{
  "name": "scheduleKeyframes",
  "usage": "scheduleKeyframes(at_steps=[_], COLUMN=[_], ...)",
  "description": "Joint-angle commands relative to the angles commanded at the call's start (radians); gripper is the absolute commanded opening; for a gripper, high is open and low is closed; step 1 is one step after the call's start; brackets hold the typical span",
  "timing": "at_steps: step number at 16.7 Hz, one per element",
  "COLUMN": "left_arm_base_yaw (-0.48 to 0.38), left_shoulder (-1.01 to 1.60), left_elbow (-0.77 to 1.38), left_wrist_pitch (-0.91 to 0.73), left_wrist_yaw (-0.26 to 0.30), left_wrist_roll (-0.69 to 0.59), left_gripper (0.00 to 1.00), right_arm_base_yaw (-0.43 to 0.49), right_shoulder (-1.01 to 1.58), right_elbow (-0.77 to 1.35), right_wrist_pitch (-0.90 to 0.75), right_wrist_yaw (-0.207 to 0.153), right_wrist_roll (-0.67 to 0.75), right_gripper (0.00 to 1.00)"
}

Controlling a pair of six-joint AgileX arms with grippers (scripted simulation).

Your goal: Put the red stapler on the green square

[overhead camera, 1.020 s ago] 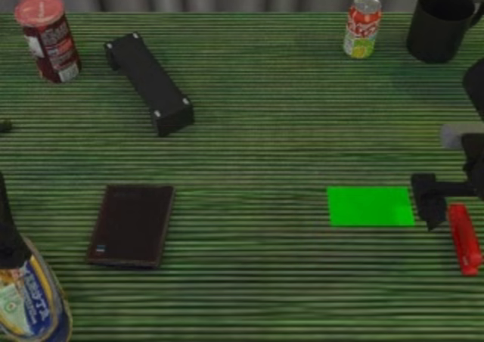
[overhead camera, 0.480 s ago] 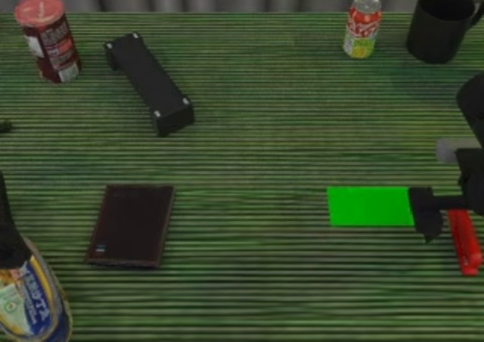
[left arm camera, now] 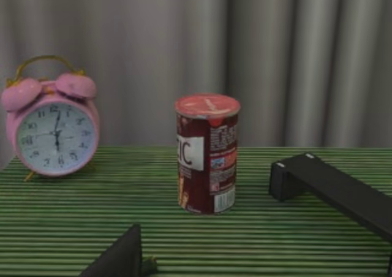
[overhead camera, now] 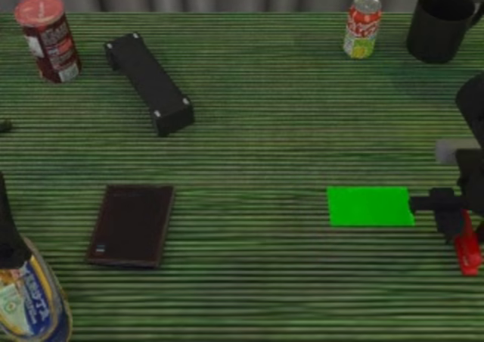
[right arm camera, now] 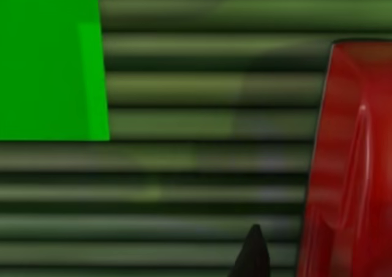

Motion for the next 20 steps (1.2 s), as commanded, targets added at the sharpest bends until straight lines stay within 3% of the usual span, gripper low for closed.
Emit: scheduleKeyframes(at_steps=[3,4,14,20], left_arm_base_yaw=[0.000,0.000,0.000,0.000], left_shoulder=[0.000,0.000,0.000,0.000], left_elbow=[0.000,0.000,0.000,0.000], left_wrist_pitch=[0.000,0.000,0.000,0.000], left_wrist_yaw=[0.000,0.000,0.000,0.000], left_wrist_roll=[0.000,0.000,0.000,0.000], left_gripper=[1.00,1.00,1.00,1.00], right_arm_base_yaw=[0.000,0.000,0.000,0.003], right_shoulder=[0.000,0.000,-0.005,-0.098], right_elbow=[0.000,0.000,0.014,0.165], right_wrist_pitch=[0.000,0.000,-0.017,-0.284], right_wrist_yaw=[0.000,0.000,-0.001,-0.002], right_wrist_roll=[0.000,0.000,0.000,-0.003], right_gripper=[0.02,0.00,0.00,0.00])
